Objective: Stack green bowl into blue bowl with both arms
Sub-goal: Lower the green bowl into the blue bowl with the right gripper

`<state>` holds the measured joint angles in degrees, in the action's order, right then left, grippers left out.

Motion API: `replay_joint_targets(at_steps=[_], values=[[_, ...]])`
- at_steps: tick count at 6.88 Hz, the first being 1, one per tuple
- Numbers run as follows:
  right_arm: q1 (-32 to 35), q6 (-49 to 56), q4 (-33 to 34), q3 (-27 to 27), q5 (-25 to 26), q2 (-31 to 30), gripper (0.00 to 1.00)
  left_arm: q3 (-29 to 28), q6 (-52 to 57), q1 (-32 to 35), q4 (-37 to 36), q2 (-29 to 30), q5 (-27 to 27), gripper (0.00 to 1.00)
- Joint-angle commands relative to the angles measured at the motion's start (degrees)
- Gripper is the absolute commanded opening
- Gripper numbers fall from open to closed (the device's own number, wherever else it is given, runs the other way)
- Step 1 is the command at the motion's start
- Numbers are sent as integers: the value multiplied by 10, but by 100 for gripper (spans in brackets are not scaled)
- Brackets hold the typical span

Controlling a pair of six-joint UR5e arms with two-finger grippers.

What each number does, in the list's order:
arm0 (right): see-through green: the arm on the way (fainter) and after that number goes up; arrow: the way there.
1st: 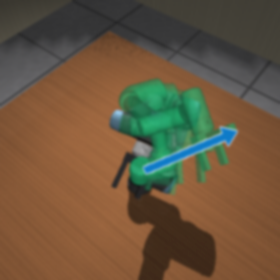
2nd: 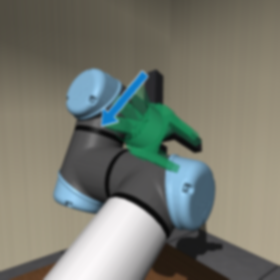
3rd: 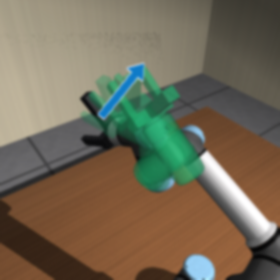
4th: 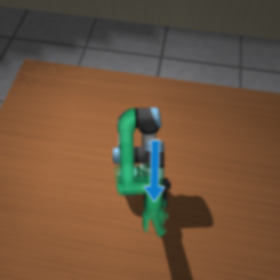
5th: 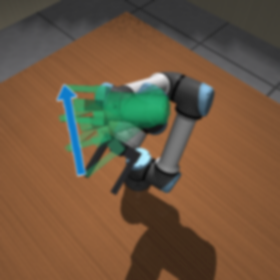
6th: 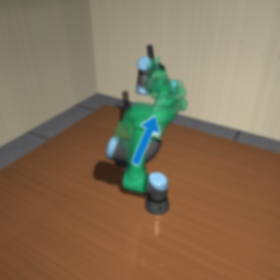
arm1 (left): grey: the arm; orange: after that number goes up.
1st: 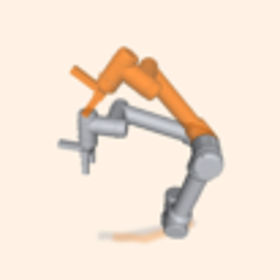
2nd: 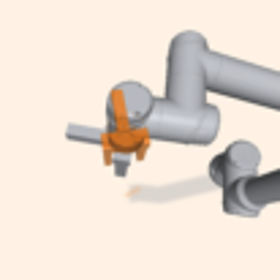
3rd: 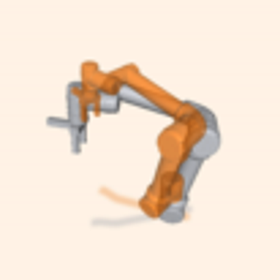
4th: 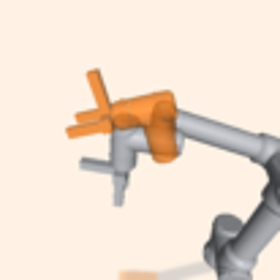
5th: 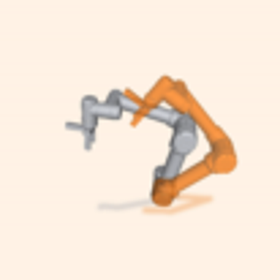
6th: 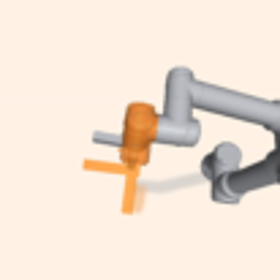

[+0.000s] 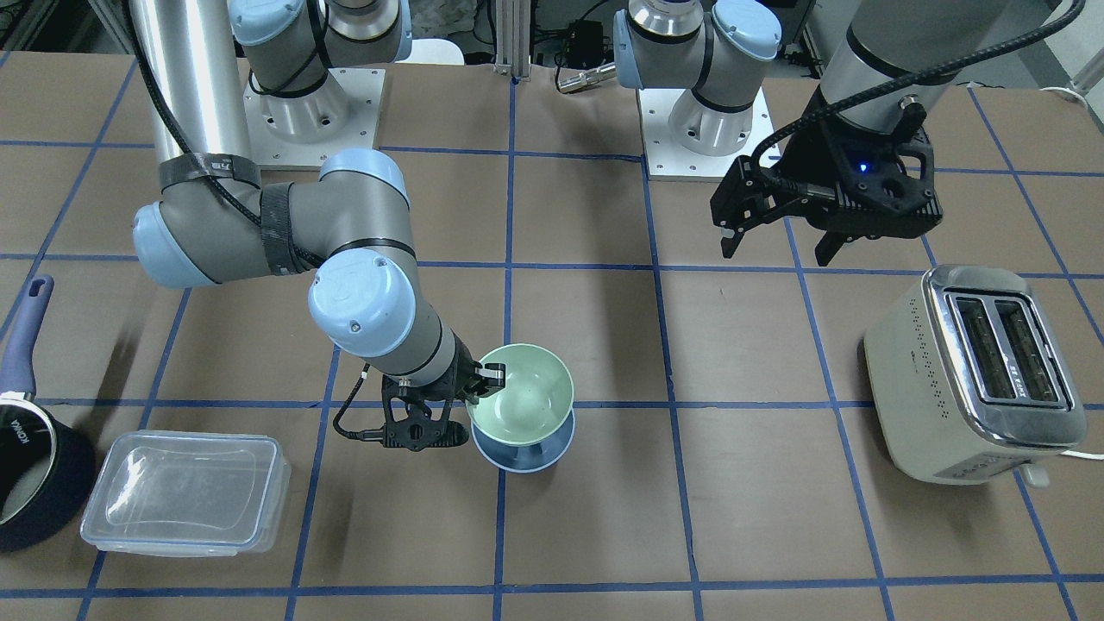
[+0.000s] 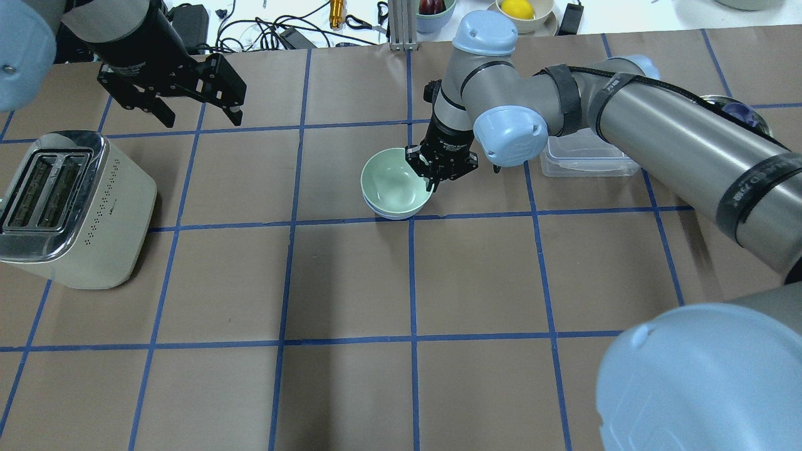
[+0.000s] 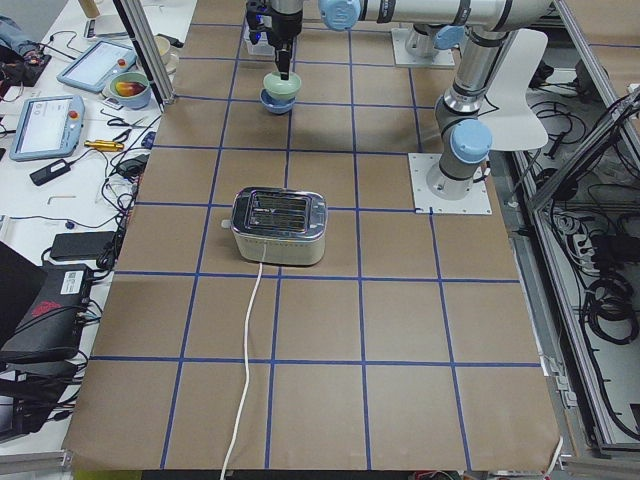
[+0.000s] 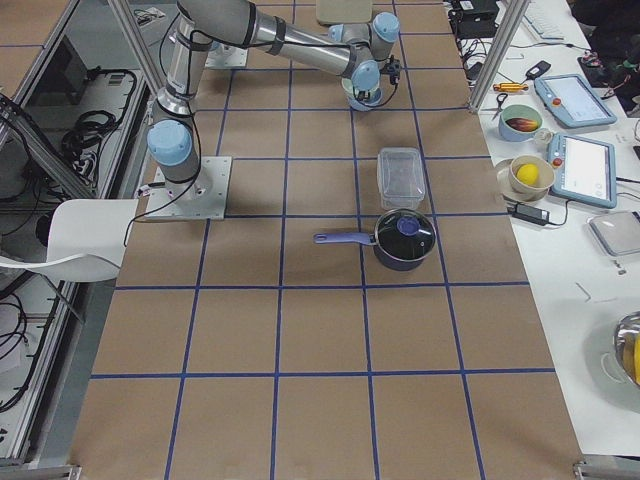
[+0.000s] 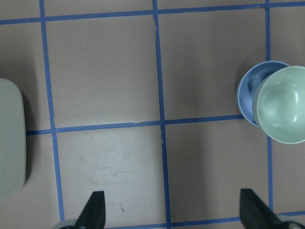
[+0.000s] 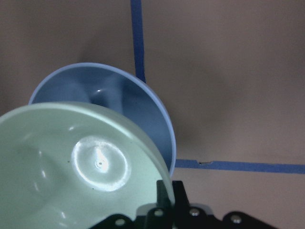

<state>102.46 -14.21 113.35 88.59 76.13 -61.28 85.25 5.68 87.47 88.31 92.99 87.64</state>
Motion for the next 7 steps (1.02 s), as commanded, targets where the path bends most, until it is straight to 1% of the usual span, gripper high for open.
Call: replay_joint_targets(at_steps=[1, 2, 3, 4, 5, 6, 7], values=[[1, -5, 1, 0, 2, 2, 0, 2, 4, 0, 4, -4, 28, 100], [1, -6, 11, -1, 2, 3, 16, 2, 5, 2, 1, -2, 38, 100], [0, 2, 89, 1, 8, 4, 99, 3, 4, 4, 1, 1, 39, 100], [0, -6, 108, -1, 7, 1, 100, 3, 4, 4, 1, 2, 38, 100], [-1, -7, 107, -2, 9, -2, 100, 5, 4, 4, 1, 3, 38, 100], [-14, -5, 80, -3, 16, -16, 100, 6, 4, 5, 0, 2, 38, 100], [-39, 1, 5, 0, 69, -57, 100, 6, 4, 4, 0, 2, 38, 100]])
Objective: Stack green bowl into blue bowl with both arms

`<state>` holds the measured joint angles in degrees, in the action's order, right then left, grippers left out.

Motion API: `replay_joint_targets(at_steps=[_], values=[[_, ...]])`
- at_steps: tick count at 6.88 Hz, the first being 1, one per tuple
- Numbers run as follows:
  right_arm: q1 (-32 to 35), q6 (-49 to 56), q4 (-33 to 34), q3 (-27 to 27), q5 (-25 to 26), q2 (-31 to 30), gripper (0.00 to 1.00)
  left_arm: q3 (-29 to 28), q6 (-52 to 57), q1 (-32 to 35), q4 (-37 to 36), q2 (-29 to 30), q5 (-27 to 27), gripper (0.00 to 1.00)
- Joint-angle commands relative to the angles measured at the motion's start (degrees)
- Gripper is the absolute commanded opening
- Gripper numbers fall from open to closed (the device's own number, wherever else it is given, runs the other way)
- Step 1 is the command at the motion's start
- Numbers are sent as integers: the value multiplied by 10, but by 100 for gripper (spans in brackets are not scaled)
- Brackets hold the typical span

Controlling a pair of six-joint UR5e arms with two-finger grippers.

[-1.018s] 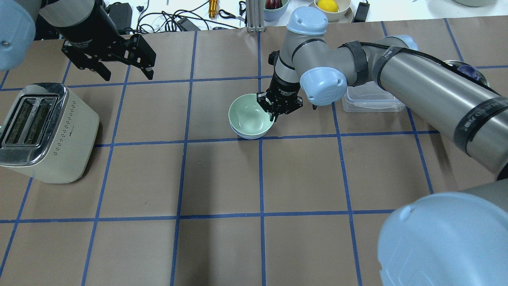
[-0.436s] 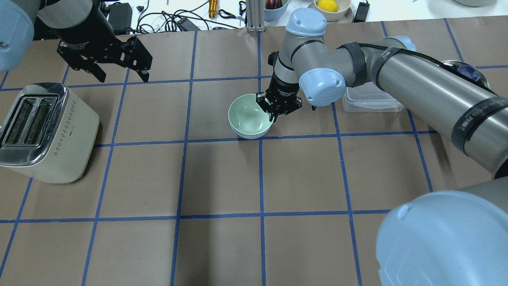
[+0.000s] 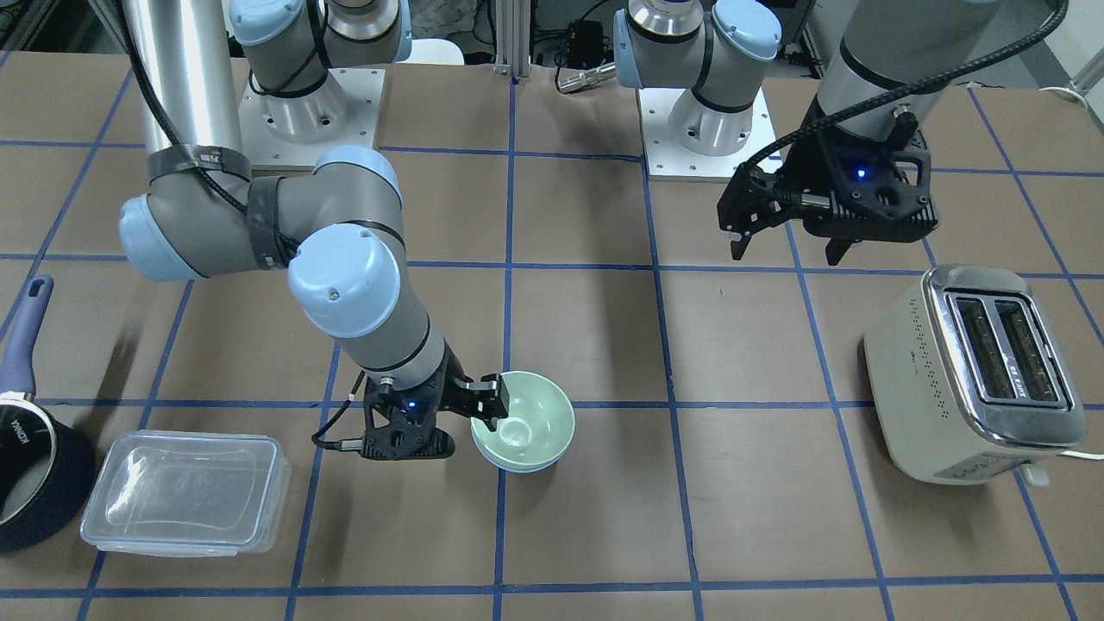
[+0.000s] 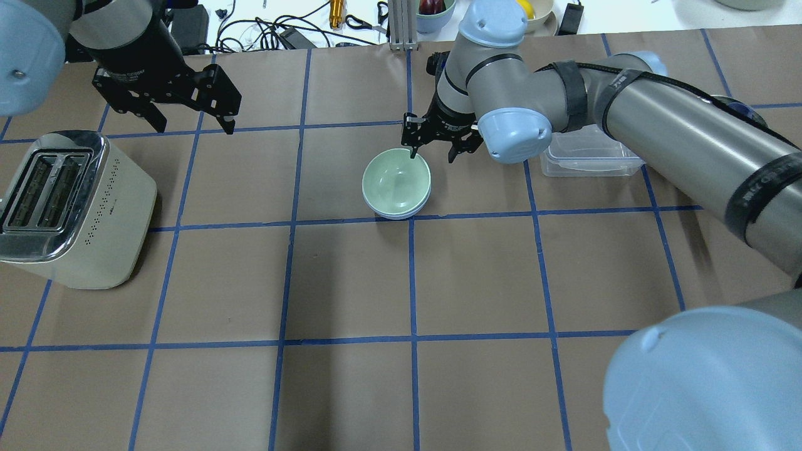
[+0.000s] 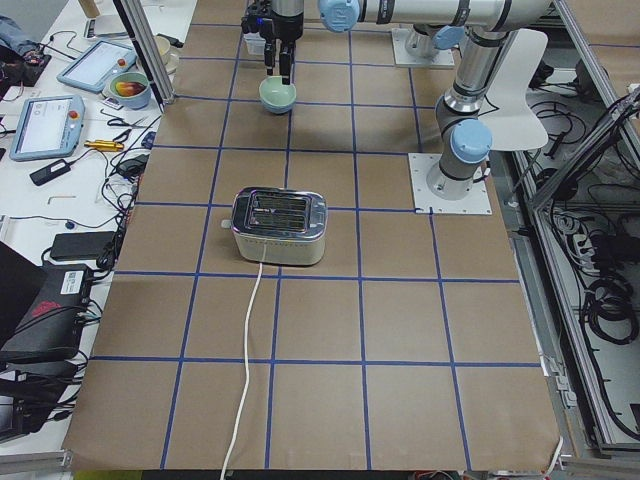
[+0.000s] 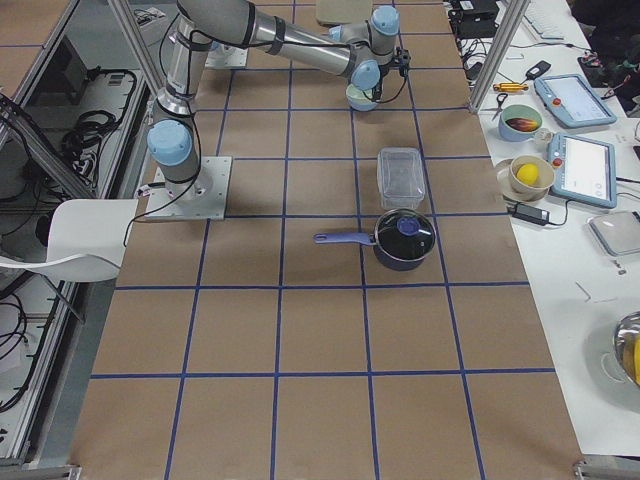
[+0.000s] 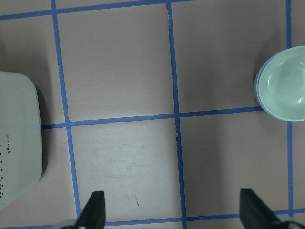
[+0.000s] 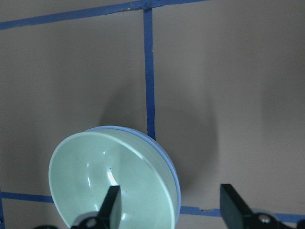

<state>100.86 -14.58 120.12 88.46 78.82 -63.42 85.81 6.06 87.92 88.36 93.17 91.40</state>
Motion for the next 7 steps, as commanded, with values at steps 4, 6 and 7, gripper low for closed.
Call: replay_joint_targets(at_steps=[4, 6, 7], values=[[-111, 87, -285, 8, 113, -209, 100, 0, 0, 1, -1, -2, 2, 100], [-112, 86, -359, 7, 117, -250, 100, 0, 0, 1, -1, -2, 2, 100], [-111, 87, -360, 3, 115, -260, 100, 1, 0, 1, -1, -3, 4, 100]])
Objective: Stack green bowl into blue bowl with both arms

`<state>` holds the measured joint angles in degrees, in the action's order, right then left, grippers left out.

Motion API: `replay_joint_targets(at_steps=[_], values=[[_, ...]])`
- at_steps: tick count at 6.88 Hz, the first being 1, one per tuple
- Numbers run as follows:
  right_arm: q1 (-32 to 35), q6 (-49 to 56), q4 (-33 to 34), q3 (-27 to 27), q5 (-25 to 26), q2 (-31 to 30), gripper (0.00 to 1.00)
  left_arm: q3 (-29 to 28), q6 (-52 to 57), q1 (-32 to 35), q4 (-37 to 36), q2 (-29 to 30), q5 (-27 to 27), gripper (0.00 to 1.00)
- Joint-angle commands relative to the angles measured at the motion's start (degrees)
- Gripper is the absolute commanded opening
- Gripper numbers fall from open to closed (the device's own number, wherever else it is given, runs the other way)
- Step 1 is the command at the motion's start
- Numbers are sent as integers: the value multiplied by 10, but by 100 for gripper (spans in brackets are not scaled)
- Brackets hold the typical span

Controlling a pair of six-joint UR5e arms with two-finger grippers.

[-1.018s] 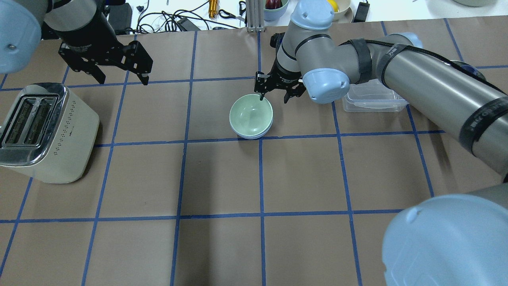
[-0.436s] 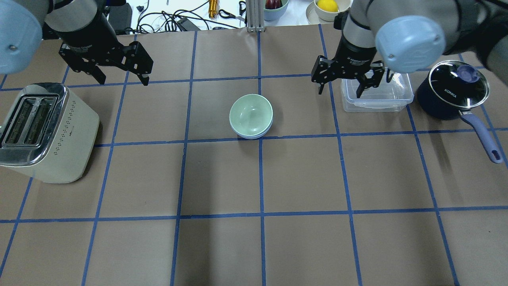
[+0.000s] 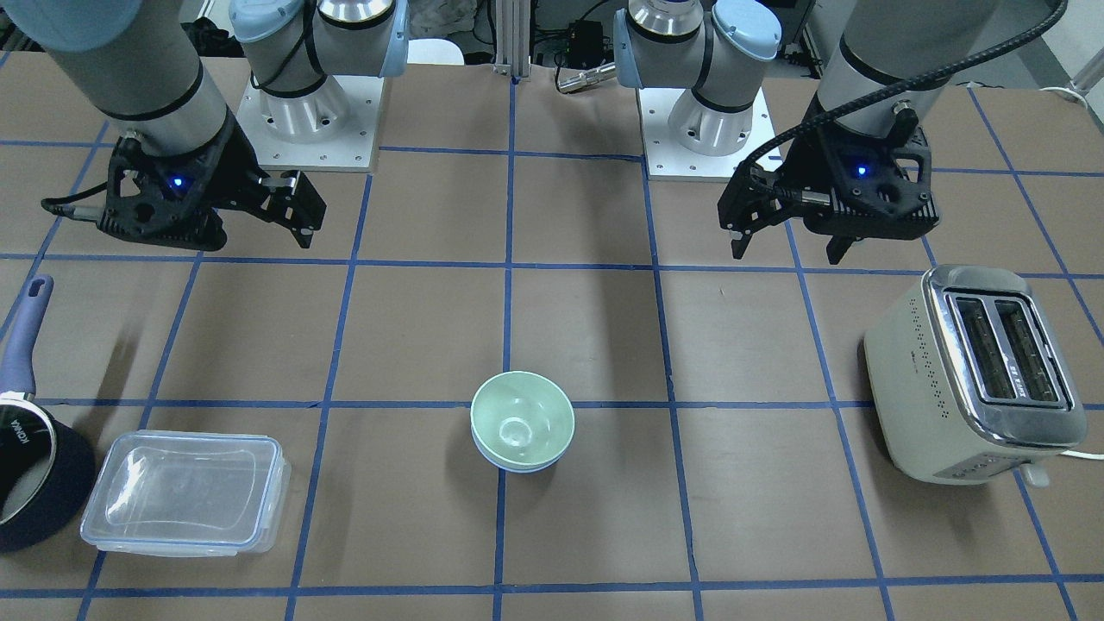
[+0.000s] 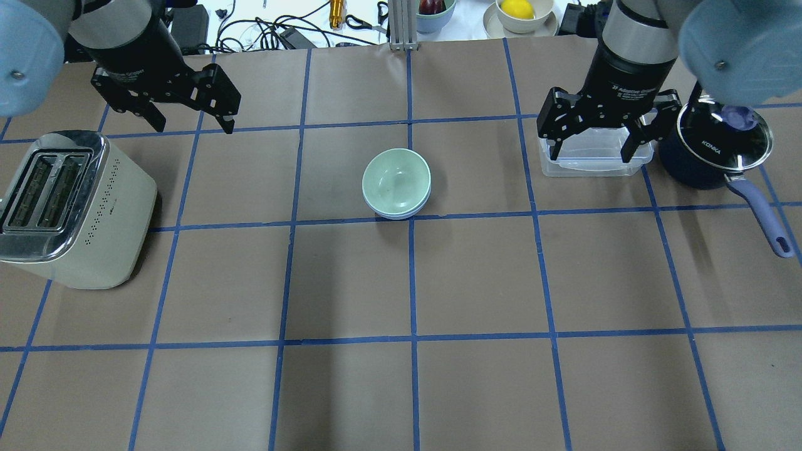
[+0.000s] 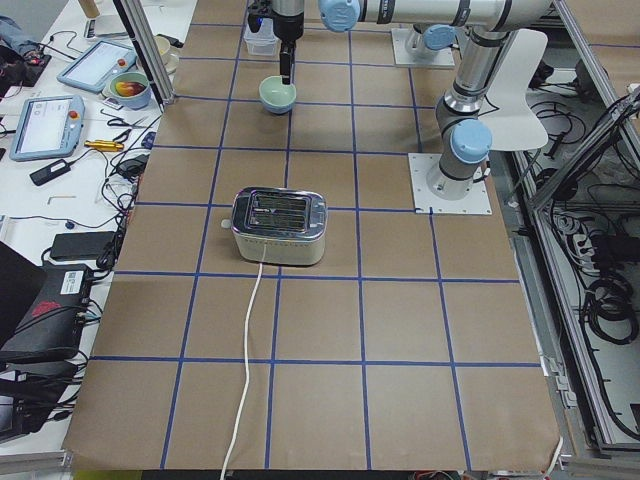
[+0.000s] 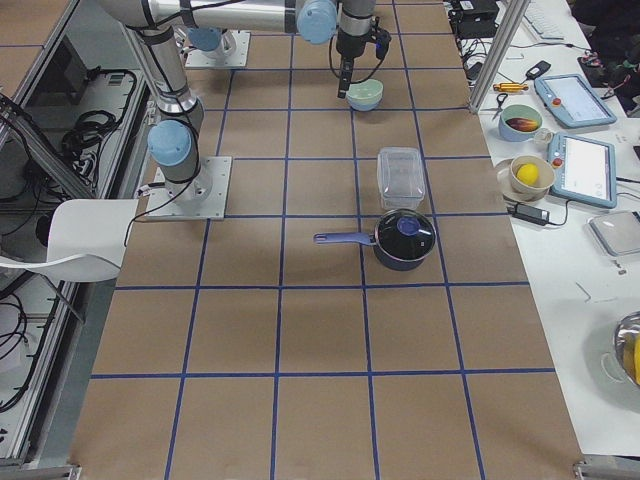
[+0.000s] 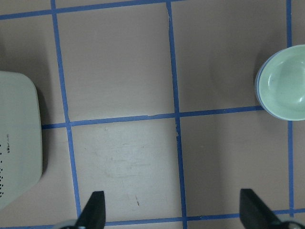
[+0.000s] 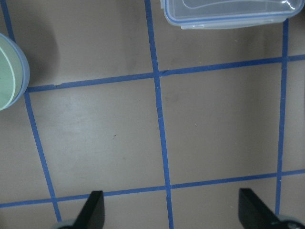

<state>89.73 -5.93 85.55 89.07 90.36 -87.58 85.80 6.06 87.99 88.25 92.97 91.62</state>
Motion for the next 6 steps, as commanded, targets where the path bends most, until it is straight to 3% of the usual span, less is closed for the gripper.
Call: replay_joint_targets(at_steps=[1, 6], values=[[0, 0, -14, -5, 0, -27, 100, 0, 0, 0, -3, -5, 1, 100], [0, 6, -15, 0, -3, -32, 100, 2, 3, 0, -10, 3, 0, 100]])
